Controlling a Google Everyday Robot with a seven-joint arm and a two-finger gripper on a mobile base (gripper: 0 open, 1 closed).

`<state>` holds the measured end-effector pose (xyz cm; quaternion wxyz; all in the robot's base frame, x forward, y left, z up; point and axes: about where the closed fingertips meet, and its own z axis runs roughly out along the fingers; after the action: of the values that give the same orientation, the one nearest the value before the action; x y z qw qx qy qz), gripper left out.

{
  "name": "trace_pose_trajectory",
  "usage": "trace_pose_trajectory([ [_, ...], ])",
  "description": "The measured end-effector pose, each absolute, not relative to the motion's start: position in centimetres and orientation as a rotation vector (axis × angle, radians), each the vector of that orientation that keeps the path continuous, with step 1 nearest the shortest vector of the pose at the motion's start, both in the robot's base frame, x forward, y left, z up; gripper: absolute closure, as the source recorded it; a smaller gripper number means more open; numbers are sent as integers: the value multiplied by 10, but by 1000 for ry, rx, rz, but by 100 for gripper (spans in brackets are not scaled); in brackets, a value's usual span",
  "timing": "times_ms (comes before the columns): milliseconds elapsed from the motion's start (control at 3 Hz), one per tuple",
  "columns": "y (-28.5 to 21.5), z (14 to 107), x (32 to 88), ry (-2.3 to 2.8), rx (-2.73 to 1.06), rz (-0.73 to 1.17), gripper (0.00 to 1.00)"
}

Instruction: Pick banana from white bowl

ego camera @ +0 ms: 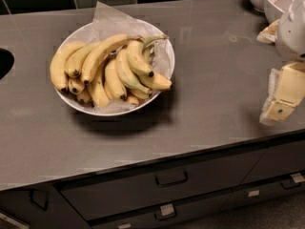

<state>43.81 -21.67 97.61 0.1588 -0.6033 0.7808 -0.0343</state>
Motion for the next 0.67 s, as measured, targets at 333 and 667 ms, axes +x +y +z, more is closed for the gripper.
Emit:
trace_pose_trajectory([
  [333, -217, 976, 438, 2232, -1725, -98, 0],
  [667, -205, 982, 441, 2213, -1735, -95, 0],
])
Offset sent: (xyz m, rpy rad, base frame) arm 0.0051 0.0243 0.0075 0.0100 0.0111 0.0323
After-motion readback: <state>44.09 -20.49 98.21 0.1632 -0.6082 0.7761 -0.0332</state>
